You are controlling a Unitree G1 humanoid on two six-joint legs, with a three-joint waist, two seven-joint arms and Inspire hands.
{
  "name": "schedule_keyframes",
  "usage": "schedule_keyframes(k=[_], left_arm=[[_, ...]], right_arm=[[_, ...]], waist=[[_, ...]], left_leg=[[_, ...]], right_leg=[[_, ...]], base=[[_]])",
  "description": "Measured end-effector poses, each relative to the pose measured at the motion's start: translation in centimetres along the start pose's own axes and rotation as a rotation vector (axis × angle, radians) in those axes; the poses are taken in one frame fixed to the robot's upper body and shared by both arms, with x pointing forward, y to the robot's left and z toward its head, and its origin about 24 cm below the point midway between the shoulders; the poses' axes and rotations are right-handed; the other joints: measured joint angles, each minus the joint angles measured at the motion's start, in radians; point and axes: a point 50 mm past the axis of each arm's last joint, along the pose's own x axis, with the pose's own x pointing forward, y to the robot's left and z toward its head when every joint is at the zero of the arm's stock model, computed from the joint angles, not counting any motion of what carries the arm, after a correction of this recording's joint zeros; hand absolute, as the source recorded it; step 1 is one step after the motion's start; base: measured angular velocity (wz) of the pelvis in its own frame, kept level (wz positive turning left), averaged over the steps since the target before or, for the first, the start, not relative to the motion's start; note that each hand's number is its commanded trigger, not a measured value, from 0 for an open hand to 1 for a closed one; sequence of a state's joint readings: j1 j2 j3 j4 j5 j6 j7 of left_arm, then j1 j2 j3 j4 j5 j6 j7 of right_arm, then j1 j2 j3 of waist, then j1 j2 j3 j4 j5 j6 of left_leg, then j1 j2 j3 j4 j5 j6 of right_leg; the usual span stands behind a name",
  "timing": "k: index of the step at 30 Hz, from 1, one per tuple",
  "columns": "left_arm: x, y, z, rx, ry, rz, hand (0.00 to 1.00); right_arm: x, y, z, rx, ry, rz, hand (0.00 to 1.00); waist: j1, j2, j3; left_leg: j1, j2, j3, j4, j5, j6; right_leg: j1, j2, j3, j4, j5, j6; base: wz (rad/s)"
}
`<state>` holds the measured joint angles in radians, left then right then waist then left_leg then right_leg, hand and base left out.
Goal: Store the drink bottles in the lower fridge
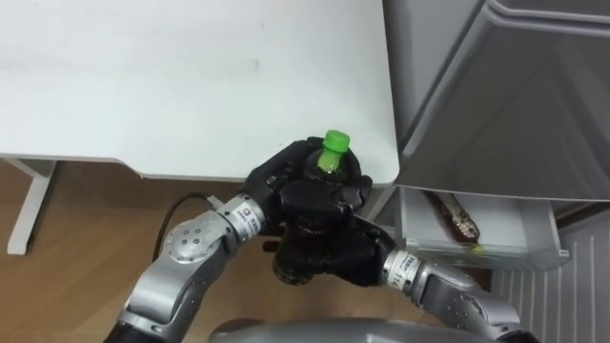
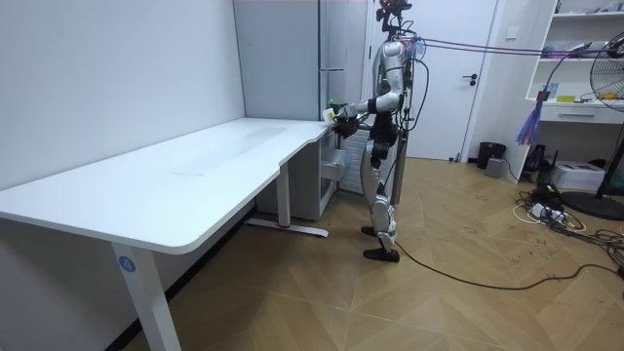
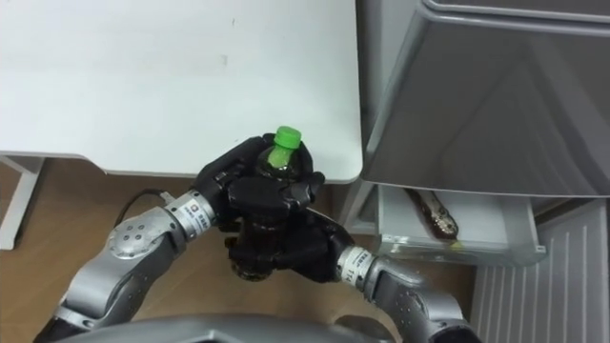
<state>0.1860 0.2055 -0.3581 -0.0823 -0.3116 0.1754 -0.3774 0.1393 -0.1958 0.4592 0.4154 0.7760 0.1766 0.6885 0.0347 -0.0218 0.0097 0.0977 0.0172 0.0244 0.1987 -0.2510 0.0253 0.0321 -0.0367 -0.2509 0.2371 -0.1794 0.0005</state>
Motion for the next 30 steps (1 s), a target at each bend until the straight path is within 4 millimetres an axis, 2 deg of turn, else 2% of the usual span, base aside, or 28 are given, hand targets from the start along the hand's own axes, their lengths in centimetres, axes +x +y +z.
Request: schedule_keyframes(k=[5,10,11,12,13,14,30], left_arm=[[0.01,0.04,-0.13,-0.014,0.018,-0.002,1.0],[0.22,-0.15,-0.13,-0.045,0.012,0.009,1.0],[0.25,-0.17,-0.13,-0.048,0.012,0.012,0.79],[0.26,-0.18,-0.12,-0.05,0.011,0.013,0.7],[0.32,-0.18,-0.1,-0.062,0.008,0.018,0.25],[0.36,-0.18,-0.05,-0.066,0.004,0.023,0.0],[0.28,0.17,0.12,-0.063,-0.003,0.037,0.0]], right_arm=[[0.03,0.11,-0.32,0.001,0.009,-0.001,1.0],[-0.02,0.07,-0.27,-0.008,0.005,-0.006,1.0],[-0.02,0.07,-0.27,-0.009,0.004,-0.006,1.0],[-0.02,0.07,-0.26,-0.009,0.003,-0.007,1.0],[-0.03,0.05,-0.22,-0.01,0.001,-0.008,1.0],[-0.02,0.05,-0.18,-0.012,-0.003,-0.008,1.0],[0.15,0.24,-0.32,-0.002,-0.001,0.005,1.0]], waist=[[-0.002,0.013,-0.0076],[0.0,0.014,-0.0076],[0.0,0.014,-0.0075],[-0.001,0.014,-0.0075],[-0.002,0.014,-0.0075],[-0.002,0.014,-0.0075],[-0.002,0.011,-0.0056]], left_leg=[[0.001,0.001,0.0,0.0,0.0,-0.001],[0.002,0.001,0.001,0.001,0.0,-0.001],[0.002,0.001,0.001,0.002,0.0,-0.001],[0.002,0.001,0.001,0.002,0.0,-0.001],[0.002,0.001,0.0,0.002,0.0,-0.001],[0.001,0.001,0.0,0.002,0.0,-0.001],[0.001,0.002,-0.001,0.0,0.0,-0.001]], right_leg=[[0.0,0.003,0.0,0.0,0.0,0.0],[0.001,0.002,0.001,0.0,0.0,0.0],[0.001,0.001,0.001,0.0,0.0,0.0],[0.001,0.002,0.002,0.0,0.0,0.0],[0.001,0.002,0.002,0.0,0.0,0.0],[0.001,0.002,0.002,0.0,0.0,0.0],[0.0,0.003,0.003,-0.001,0.0,0.0]], base=[[0.0],[0.0],[0.0],[0.0],[0.0],[0.0],[0.0]])
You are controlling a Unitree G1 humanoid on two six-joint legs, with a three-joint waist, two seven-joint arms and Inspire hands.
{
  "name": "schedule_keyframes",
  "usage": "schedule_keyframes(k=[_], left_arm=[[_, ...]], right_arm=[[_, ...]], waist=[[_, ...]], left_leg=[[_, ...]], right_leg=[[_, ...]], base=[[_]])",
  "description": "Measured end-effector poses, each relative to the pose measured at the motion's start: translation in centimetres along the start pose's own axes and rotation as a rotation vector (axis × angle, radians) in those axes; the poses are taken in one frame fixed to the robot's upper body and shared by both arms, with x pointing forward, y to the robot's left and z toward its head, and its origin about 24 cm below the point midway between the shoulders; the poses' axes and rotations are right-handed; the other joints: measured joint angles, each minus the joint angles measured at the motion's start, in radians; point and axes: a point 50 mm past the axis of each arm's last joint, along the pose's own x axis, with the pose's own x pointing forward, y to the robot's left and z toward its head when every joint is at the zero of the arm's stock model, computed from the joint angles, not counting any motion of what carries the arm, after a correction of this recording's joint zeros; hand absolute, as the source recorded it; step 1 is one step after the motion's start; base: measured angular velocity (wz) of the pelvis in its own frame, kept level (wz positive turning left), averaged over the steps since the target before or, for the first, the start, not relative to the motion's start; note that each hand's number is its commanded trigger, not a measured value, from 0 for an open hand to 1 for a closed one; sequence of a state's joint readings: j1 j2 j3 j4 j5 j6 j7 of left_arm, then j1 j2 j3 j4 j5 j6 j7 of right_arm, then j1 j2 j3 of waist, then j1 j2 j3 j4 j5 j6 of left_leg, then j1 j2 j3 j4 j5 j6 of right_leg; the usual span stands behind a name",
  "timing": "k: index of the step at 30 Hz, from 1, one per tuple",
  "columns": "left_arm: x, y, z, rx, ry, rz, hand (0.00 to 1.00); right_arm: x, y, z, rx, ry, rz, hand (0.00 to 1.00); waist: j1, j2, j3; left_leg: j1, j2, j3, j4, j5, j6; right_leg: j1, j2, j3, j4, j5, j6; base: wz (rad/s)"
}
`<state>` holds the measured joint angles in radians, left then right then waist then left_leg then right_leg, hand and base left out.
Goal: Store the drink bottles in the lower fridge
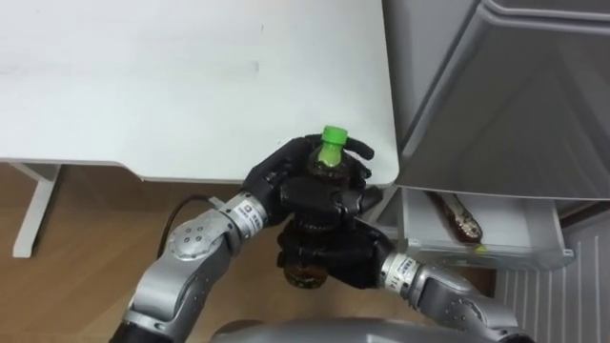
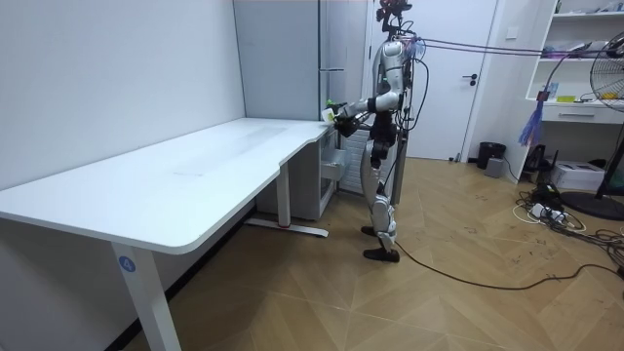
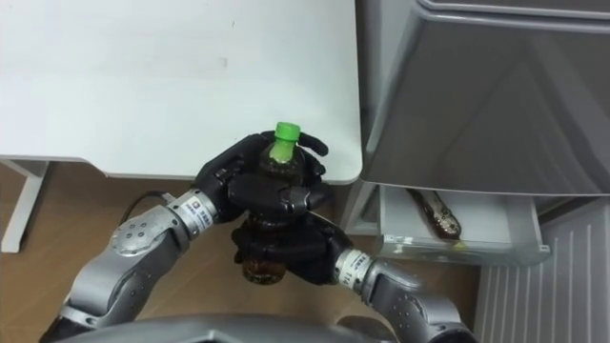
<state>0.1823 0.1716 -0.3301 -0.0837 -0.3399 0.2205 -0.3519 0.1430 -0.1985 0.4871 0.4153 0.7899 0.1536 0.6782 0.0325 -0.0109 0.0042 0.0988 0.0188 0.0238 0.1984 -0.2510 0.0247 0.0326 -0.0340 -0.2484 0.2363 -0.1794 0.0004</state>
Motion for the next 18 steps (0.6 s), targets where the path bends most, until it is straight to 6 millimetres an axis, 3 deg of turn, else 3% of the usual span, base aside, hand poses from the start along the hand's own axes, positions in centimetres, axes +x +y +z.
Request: schedule_keyframes(k=[13,18], left_arm=[[0.1,0.4,1.0,-0.002,-0.043,0.007,0.0],[-0.4,0.2,3.4,0.039,-0.138,0.005,0.0]], right_arm=[[0.2,0.3,-0.1,0.087,-0.026,0.029,1.0],[0.1,0.4,0.0,0.105,-0.043,0.055,1.0]], waist=[[0.0,-0.005,0.001],[0.001,-0.006,0.0007]], left_leg=[[-0.001,0.0,0.0,0.002,0.0,0.0],[-0.002,0.0,0.0,0.003,0.0,0.0]], right_leg=[[0.0,-0.001,-0.001,0.0,0.0,0.0],[0.0,-0.002,-0.004,0.0,0.0,0.0]], base=[[0.0],[0.0]])
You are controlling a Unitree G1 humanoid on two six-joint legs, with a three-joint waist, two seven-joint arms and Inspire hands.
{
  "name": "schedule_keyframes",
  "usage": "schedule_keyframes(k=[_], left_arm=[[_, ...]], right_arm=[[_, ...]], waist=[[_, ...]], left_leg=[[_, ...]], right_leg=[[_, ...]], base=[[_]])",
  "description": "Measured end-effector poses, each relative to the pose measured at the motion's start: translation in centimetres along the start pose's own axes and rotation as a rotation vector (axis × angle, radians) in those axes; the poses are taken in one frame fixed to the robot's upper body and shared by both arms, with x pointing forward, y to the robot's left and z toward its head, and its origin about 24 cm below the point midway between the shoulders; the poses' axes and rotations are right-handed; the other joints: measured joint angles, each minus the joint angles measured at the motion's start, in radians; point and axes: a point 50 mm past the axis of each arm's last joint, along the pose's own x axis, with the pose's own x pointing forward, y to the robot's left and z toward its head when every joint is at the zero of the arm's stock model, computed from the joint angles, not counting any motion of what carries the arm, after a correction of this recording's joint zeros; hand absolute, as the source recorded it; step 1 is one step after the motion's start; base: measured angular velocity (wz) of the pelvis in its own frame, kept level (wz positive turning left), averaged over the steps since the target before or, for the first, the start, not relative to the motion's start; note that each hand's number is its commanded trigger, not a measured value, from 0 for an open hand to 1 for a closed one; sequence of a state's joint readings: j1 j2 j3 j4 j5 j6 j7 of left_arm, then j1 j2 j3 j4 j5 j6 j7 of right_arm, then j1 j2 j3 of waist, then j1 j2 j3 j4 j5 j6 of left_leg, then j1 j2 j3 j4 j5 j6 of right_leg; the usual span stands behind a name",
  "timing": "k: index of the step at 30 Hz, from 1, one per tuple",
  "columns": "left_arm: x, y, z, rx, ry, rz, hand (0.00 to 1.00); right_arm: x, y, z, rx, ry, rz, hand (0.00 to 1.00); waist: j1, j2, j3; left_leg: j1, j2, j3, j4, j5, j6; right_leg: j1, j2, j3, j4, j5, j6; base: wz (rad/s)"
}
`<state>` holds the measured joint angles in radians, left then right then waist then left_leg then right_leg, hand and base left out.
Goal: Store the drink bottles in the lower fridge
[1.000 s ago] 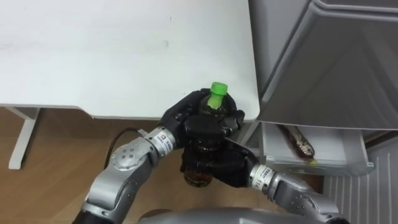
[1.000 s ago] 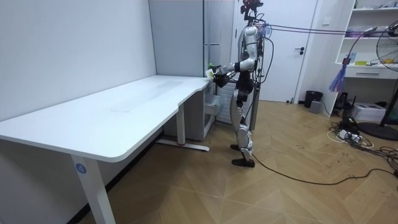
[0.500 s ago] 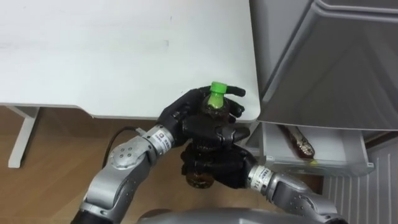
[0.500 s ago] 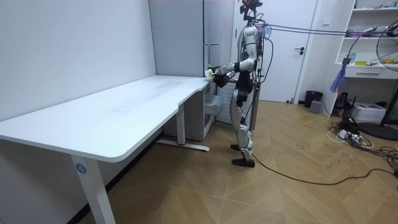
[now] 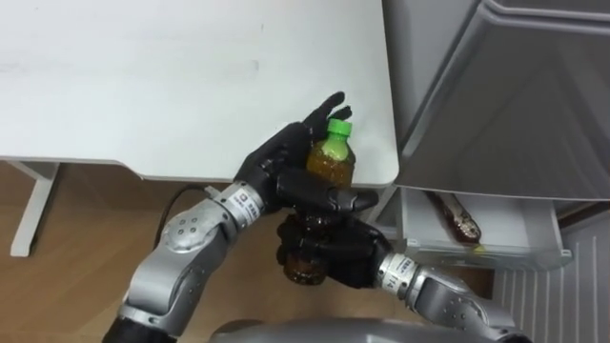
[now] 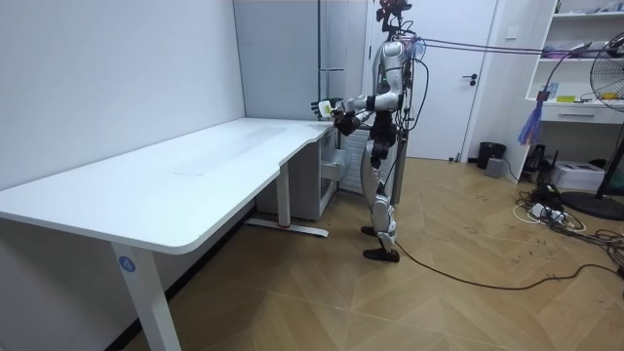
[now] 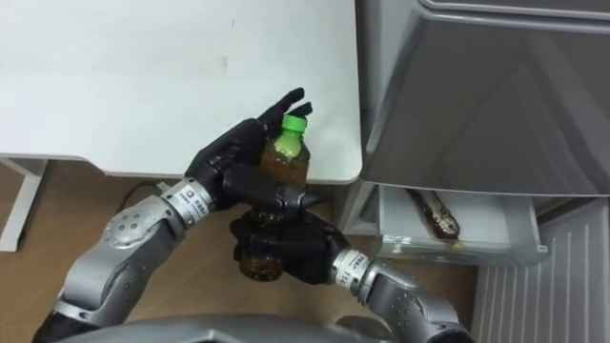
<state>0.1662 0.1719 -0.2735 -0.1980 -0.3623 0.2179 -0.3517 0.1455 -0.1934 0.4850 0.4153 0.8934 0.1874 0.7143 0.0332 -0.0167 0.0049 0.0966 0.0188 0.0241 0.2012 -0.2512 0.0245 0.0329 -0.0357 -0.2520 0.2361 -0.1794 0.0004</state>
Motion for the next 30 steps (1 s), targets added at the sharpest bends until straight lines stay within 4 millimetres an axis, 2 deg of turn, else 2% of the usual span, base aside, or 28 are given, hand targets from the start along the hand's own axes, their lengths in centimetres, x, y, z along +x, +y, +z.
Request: schedule_keyframes(k=[2,5,12,15,19,25,26,30], left_arm=[[-0.2,-0.3,1.9,0.024,-0.09,-0.01,0.0],[-0.2,-1.0,3.5,0.015,-0.183,-0.041,0.0],[-0.8,-0.4,5.1,0.0,-0.266,0.004,0.0],[-1.5,0.2,6.4,0.031,-0.326,0.064,0.0],[-2.8,1.5,8.2,0.074,-0.422,0.174,0.0],[-4.4,3.7,9.5,0.082,-0.509,0.383,0.0],[-4.9,4.2,9.8,0.091,-0.528,0.437,0.0],[-6.5,5.8,10.5,0.122,-0.575,0.606,0.0]], right_arm=[[-0.1,0.0,-0.2,0.005,0.002,-0.002,1.0],[-0.5,-0.1,-0.9,0.031,0.011,-0.016,1.0],[-1.6,-0.6,-1.5,0.052,0.024,-0.053,1.0],[-2.4,-1.1,-1.4,0.063,0.0,-0.085,1.0],[-3.4,-1.6,-1.1,0.062,-0.036,-0.124,1.0],[-4.5,-2.0,-1.4,0.069,-0.065,-0.165,1.0],[-4.7,-2.0,-1.6,0.076,-0.07,-0.174,1.0],[-5.4,-2.2,-2.0,0.07,-0.063,-0.206,1.0]], waist=[[0.0,-0.001,-0.0006],[0.006,-0.001,-0.0011],[0.008,0.007,-0.0005],[0.027,0.015,0.0003],[0.051,0.022,-0.0009],[0.089,0.032,0.0025],[0.104,0.037,0.0013],[0.118,0.047,-0.0007]], left_leg=[[0.001,0.0,0.002,0.0,0.0,0.0],[0.002,0.0,0.001,0.001,0.0,0.0],[0.006,0.0,0.001,0.005,0.0,0.0],[0.026,0.001,0.001,-0.003,0.0,0.0],[0.032,0.001,0.0,-0.004,0.0,0.0],[0.061,0.001,-0.002,-0.013,0.0,0.0],[0.065,0.001,-0.001,-0.015,0.0,0.0],[0.065,0.001,-0.003,-0.018,0.0,0.0]], right_leg=[[0.001,0.0,0.001,-0.001,0.0,0.0],[0.003,-0.001,0.0,-0.001,0.0,0.0],[0.008,-0.002,0.002,0.0,0.0,0.0],[0.021,0.001,0.004,0.0,0.0,0.0],[0.026,0.002,0.004,0.001,0.0,0.0],[0.054,0.002,0.001,-0.004,0.0,0.0],[0.058,0.003,0.003,-0.009,0.0,0.0],[0.059,0.003,0.004,-0.013,0.0,0.0]], base=[[0.0],[0.0],[0.0],[-0.02],[0.0],[-0.02],[0.0],[0.0]])
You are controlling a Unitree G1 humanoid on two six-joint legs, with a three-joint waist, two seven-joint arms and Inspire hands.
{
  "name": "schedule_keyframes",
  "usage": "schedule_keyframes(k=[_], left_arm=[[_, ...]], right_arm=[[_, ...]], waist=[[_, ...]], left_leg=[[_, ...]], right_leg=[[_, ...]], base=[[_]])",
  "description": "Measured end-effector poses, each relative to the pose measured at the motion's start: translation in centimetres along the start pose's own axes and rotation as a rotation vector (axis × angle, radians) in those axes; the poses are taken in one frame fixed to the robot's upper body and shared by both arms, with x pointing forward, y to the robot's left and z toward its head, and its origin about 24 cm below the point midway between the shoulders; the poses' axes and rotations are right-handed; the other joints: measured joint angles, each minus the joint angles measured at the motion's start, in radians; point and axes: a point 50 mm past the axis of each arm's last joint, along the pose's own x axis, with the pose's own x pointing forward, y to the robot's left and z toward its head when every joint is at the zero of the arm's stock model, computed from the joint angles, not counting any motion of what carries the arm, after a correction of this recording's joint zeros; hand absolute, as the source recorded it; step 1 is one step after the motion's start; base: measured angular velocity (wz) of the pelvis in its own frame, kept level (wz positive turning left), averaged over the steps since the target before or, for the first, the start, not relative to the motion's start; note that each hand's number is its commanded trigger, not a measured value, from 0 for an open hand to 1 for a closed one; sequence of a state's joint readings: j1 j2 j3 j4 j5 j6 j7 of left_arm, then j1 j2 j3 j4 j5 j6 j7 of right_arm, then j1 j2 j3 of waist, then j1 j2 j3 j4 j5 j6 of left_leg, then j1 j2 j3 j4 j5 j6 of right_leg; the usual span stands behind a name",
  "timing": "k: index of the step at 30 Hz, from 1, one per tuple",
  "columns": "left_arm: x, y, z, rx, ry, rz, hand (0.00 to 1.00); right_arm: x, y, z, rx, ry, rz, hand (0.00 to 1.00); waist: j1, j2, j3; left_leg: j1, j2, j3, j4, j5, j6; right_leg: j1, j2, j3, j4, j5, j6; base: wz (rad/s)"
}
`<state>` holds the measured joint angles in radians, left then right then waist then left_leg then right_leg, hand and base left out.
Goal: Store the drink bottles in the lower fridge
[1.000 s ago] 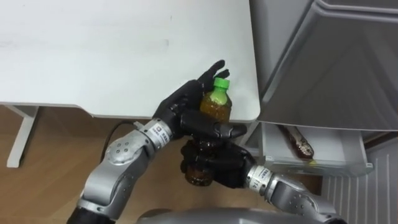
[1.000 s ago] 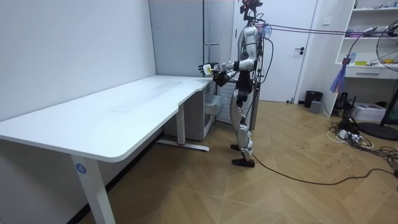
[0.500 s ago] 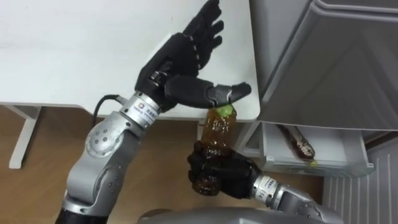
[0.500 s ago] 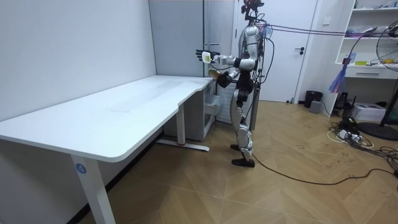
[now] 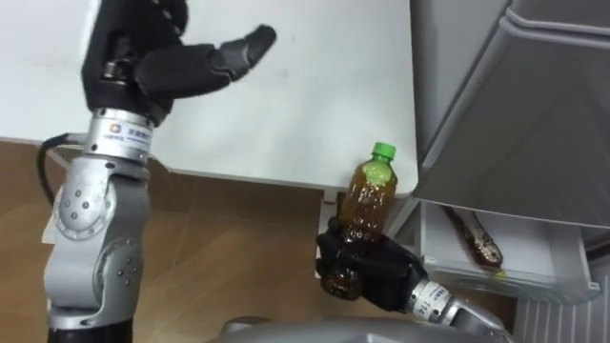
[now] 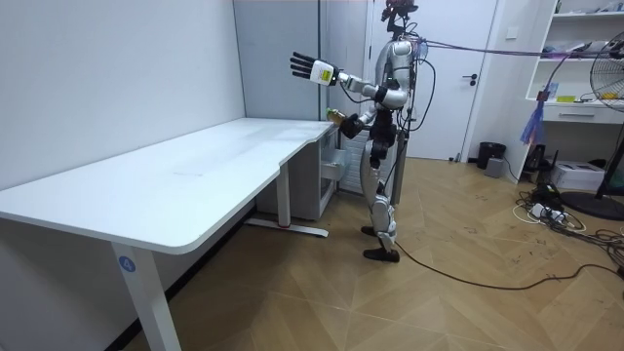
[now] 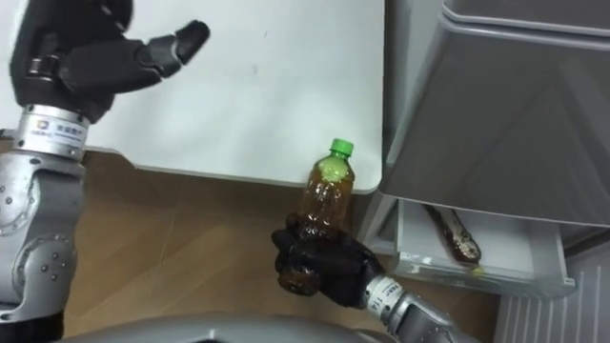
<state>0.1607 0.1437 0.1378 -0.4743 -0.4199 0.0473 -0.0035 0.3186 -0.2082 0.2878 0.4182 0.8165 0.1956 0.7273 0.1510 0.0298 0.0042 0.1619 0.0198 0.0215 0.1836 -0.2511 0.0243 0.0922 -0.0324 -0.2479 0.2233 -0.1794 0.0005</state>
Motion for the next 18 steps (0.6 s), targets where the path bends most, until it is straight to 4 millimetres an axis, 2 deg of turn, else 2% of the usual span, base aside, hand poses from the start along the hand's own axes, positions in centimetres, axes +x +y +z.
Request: schedule_keyframes(k=[3,6,8,12,18], left_arm=[[-0.2,1.1,0.5,-0.004,-0.043,0.108,0.0],[-0.9,1.9,-0.2,-0.003,-0.023,0.183,0.0],[-1.8,2.8,-1.5,-0.005,0.048,0.241,0.0],[-2.9,4.3,-4.2,-0.009,0.176,0.334,0.0],[-6.9,6.8,-9.4,0.028,0.456,0.497,0.0]], right_arm=[[-0.4,-0.2,0.0,0.004,-0.01,-0.014,1.0],[-0.8,-0.5,0.3,-0.002,-0.029,-0.033,1.0],[-1.0,-0.7,0.3,-0.011,-0.031,-0.043,1.0],[-1.2,-0.7,-0.3,0.017,-0.046,-0.071,1.0],[-1.9,-1.6,-0.2,0.06,-0.074,-0.148,1.0]], waist=[[0.019,0.0,-0.0003],[0.025,-0.008,-0.0032],[0.03,-0.016,-0.0043],[0.025,-0.023,-0.0012],[0.023,-0.03,-0.0039]], left_leg=[[0.004,0.0,0.001,-0.003,0.0,0.0],[0.008,0.0,0.001,-0.003,0.0,0.0],[0.011,0.0,0.002,-0.003,0.0,0.0],[0.02,0.001,-0.002,-0.006,0.0,0.0],[0.026,0.0,-0.005,-0.012,0.0,0.0]], right_leg=[[0.001,0.0,-0.001,-0.001,0.0,0.0],[0.006,0.0,-0.001,-0.005,0.0,0.0],[0.008,0.0,-0.001,-0.006,0.0,0.001],[0.026,0.003,-0.001,-0.018,0.0,0.001],[0.029,0.005,-0.004,-0.023,0.0,0.001]], base=[[0.0],[0.0],[0.0],[0.06],[0.0]])
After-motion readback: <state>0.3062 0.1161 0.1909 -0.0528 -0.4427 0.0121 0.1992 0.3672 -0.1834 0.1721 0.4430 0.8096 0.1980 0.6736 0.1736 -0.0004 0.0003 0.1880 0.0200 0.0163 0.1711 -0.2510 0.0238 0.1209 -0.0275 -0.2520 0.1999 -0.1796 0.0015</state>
